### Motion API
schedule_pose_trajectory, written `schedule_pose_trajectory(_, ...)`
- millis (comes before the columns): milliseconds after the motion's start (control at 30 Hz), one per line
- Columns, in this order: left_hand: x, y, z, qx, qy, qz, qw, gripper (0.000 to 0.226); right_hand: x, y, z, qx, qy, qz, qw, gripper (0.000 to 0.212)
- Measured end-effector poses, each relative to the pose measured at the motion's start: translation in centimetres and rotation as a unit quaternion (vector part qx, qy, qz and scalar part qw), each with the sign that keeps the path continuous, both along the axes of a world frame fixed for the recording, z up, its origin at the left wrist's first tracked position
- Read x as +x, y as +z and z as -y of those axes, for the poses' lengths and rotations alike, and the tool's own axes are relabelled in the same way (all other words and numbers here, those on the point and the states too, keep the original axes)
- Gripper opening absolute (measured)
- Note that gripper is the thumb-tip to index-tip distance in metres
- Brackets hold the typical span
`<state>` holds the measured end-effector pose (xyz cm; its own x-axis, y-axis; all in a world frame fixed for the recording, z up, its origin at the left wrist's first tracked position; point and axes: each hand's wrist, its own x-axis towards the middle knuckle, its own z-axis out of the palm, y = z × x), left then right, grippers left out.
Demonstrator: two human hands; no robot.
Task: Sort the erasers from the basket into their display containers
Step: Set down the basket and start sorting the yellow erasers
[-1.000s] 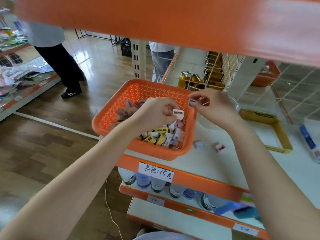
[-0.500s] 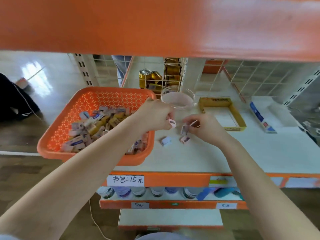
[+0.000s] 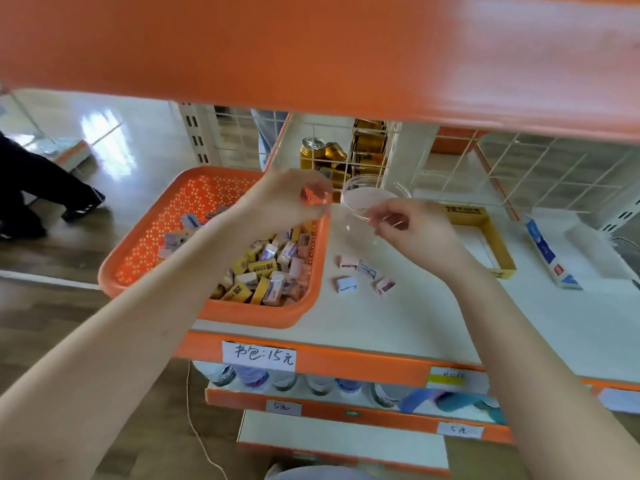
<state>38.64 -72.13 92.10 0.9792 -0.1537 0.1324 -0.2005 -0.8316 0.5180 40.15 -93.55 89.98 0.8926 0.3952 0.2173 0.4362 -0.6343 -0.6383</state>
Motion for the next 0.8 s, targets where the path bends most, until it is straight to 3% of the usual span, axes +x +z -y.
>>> schedule_pose_trajectory(200,-3.2,-0.6,-7.8,-0.002,0.131,0.007,0.991,0.018,0.4,1.3,-5.7,-0.016,0.099,0.017,0.995,0.018)
schedule_pose_trajectory(400,-7.6,-2.2,-12.1,0.005,0.19,-0.039,0.981,0.024,0.5,1.3,-11.6,-0.055,0.197,0.018,0.979,0.018)
schedule_pose_trajectory(800,-8.9,-3.5,-12.0,0.048,0.157,-0.068,0.984,0.029,1.8,-2.2,-16.3,-0.21,0.271,0.008,0.939,0.036)
